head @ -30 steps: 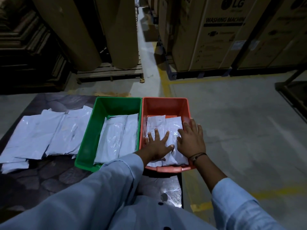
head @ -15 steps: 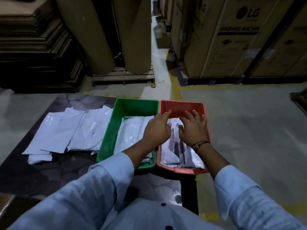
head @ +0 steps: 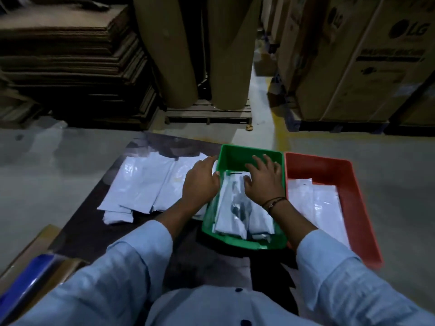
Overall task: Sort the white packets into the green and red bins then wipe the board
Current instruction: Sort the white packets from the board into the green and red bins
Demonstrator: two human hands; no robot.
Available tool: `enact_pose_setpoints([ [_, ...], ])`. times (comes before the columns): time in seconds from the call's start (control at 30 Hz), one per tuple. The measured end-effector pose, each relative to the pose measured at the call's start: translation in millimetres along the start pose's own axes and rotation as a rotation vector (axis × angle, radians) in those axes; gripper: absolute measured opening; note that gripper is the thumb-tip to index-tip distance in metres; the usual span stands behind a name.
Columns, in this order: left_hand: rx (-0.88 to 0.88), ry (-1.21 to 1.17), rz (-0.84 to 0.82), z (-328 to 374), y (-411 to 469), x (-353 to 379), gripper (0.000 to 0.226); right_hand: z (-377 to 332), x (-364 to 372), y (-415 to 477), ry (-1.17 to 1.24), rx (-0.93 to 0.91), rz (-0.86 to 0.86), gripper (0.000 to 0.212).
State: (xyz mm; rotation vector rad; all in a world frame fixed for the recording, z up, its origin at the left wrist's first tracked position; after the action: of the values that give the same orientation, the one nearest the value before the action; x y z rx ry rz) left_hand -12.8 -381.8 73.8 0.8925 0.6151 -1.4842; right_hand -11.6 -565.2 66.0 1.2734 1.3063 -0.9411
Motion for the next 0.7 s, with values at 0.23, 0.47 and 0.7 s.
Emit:
enact_pose_setpoints([
  [0.23, -0.108, 0.041, 0.032, -110, 4, -55, 0.051, -102, 18, 30, 0.002, -0.064, -0.015, 0.041],
  [0.47, -0.226, 0.108, -0.043, -214, 0, -68, 0.061, -174, 52, 54, 0.003, -0.086, -0.023, 0.035],
  [0.7, -0.303, 0.289, -0.250, -282, 3, -54, 0.077, -207, 97, 69, 0.009, -0.023, -0.186, 0.052],
])
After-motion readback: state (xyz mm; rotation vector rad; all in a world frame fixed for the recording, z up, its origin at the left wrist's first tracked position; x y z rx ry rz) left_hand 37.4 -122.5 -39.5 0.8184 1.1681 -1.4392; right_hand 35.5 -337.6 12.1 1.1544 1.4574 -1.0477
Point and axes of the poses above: each hand's wrist, its own y-axis towards the middle knuckle, its own x-axis out of the palm, z = x × y, the point moved 10 cm from there along y, towards the middle knuckle, and after that the axes turned 4 degrees about -z, right-handed, at the moved point
